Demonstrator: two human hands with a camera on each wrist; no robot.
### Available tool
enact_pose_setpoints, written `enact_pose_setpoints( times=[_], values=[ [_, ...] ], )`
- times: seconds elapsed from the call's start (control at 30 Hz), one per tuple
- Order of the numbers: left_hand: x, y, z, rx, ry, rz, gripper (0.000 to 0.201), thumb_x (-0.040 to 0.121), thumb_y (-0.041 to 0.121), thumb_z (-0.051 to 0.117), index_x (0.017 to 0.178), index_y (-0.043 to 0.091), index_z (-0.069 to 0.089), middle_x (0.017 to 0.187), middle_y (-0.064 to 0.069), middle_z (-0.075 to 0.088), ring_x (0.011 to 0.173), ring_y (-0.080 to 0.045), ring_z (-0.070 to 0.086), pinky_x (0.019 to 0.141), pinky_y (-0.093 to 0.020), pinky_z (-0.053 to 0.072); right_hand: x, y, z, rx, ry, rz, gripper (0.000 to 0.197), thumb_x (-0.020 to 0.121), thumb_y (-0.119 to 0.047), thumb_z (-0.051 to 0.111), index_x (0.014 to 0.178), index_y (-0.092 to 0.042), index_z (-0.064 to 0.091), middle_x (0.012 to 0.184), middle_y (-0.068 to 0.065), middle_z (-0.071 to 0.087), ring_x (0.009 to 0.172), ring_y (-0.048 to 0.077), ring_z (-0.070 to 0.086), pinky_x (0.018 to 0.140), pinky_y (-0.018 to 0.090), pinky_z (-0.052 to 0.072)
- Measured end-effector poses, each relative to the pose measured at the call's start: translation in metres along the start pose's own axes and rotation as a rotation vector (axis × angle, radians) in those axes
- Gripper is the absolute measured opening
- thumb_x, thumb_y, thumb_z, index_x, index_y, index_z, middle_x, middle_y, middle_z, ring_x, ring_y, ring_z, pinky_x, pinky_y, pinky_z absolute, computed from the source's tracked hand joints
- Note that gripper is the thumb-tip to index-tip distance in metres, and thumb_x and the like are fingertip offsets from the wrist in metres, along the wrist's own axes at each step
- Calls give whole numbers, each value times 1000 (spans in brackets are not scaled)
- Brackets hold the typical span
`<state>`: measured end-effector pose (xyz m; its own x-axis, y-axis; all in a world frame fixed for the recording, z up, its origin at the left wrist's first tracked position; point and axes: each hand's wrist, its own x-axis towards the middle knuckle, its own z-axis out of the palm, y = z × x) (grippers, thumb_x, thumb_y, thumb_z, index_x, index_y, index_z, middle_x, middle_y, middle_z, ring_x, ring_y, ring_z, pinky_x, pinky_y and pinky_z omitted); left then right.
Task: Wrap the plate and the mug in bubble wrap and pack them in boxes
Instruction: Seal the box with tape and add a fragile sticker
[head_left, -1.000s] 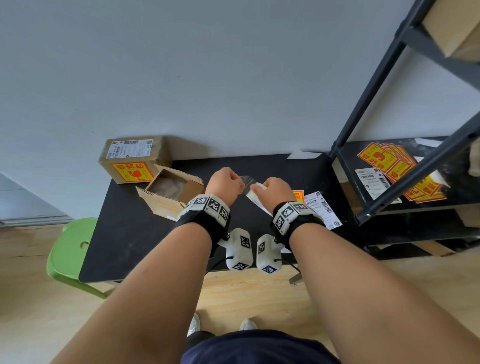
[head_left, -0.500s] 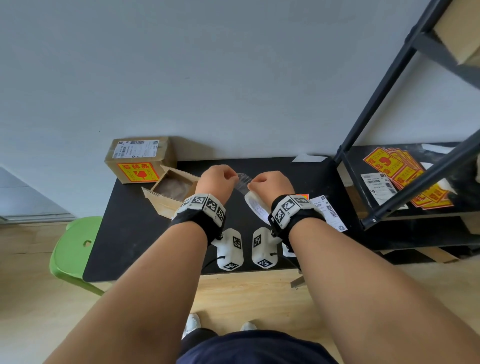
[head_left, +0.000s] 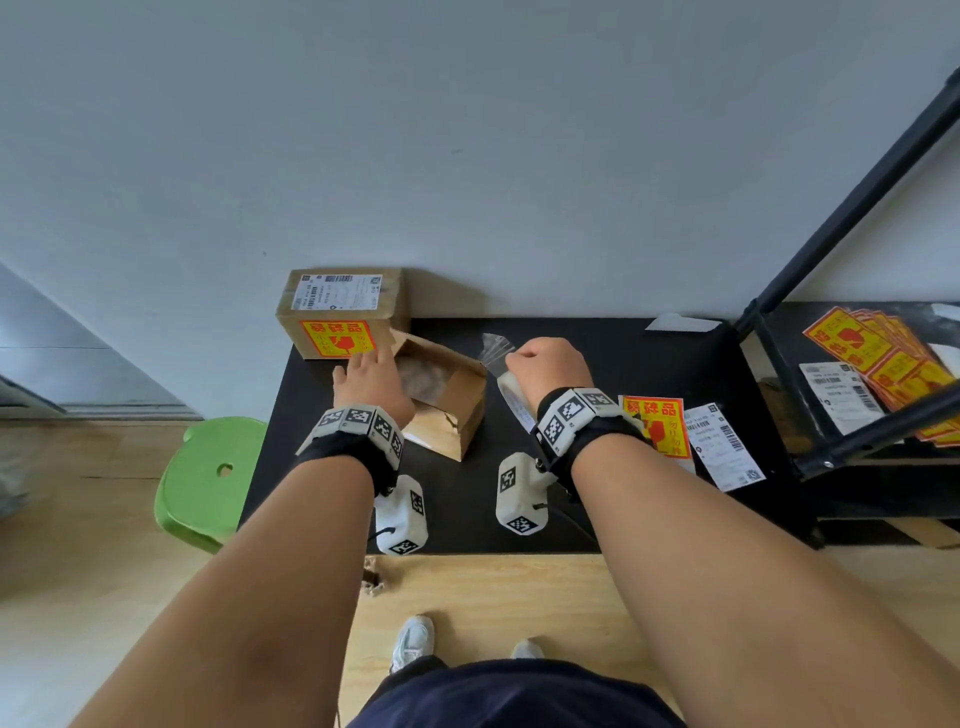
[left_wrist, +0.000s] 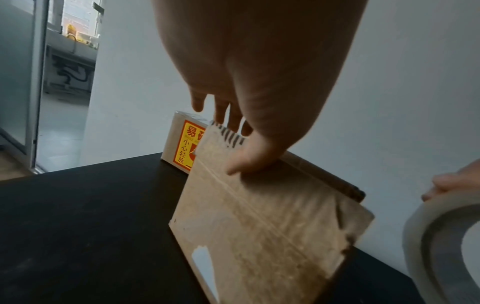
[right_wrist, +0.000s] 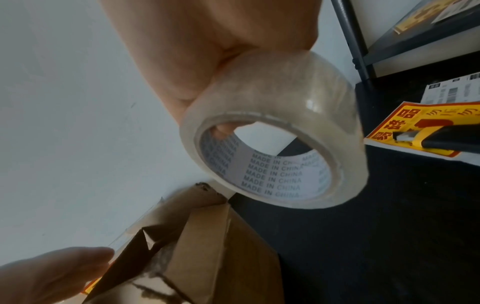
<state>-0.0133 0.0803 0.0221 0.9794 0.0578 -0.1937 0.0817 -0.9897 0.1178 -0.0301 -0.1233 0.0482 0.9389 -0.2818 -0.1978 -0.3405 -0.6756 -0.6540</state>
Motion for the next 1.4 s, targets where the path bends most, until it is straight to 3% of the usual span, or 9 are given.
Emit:
enact_pose_setpoints(
  times=[0.13,0.53,0.7,0.9,1.0,1.13,1.27,1.33,1.4],
  values=[
    [7,-6,3,-8,-79,111,53,82,23,59,133,15,46,133,-7,52,128,-26,44,112,-40,30,3,-10,13,-31,59,52,23,89,-26,51,79,-14,68,80,1,67,75,23,60,60,26,42],
    [25,-13,-12,190,-192,302,38,90,27,48,123,13,59,128,-7,48,117,-27,49,94,-36,42,5,-30,39,-85,81,110,25,90,-22,47,77,-12,65,75,2,64,67,21,57,52,24,39],
    [32,-15,-15,89,-136,311,50,89,11,55,135,7,38,125,-11,54,113,-29,56,87,-37,48,5,-32,43,-108,75,132,25,91,-25,47,78,-16,67,77,0,66,72,22,62,58,26,45],
    [34,-16,-1,108,69,366,94,85,12,64,152,16,-1,156,-12,8,144,-30,14,117,-43,24,4,-30,42,-108,85,152,27,92,-27,49,77,-16,68,76,0,66,72,21,63,60,26,48],
    [42,-19,-1,124,-2,392,85,87,13,65,152,31,12,160,-7,-2,147,-30,-4,119,-51,11,3,-30,38,-98,115,161,28,92,-26,48,73,-15,66,74,1,65,69,20,61,57,25,43],
    [44,-22,1,12,-122,295,51,89,15,62,135,33,47,155,-9,19,143,-34,16,118,-49,20,4,-33,29,-58,178,148,28,93,-27,47,76,-17,67,74,-1,64,66,16,58,53,23,40],
    [48,-27,6,-113,-253,206,54,92,16,59,142,27,45,143,-6,45,123,-25,51,102,-35,43,3,-38,21,-24,222,142,30,93,-24,46,67,-17,57,67,-3,57,58,13,49,49,23,30],
    [48,-29,5,-136,-267,162,59,89,21,62,145,26,42,139,-3,51,118,-23,55,97,-34,46,2,-40,20,-9,221,138,32,92,-23,46,61,-16,52,64,-2,55,56,14,47,49,23,30],
    [45,-28,2,-119,-274,181,53,91,22,61,141,30,47,149,-1,42,125,-24,49,104,-36,43,1,-42,20,2,203,126,31,90,-23,46,62,-15,54,65,-1,57,58,15,50,50,24,33]
  ],
)
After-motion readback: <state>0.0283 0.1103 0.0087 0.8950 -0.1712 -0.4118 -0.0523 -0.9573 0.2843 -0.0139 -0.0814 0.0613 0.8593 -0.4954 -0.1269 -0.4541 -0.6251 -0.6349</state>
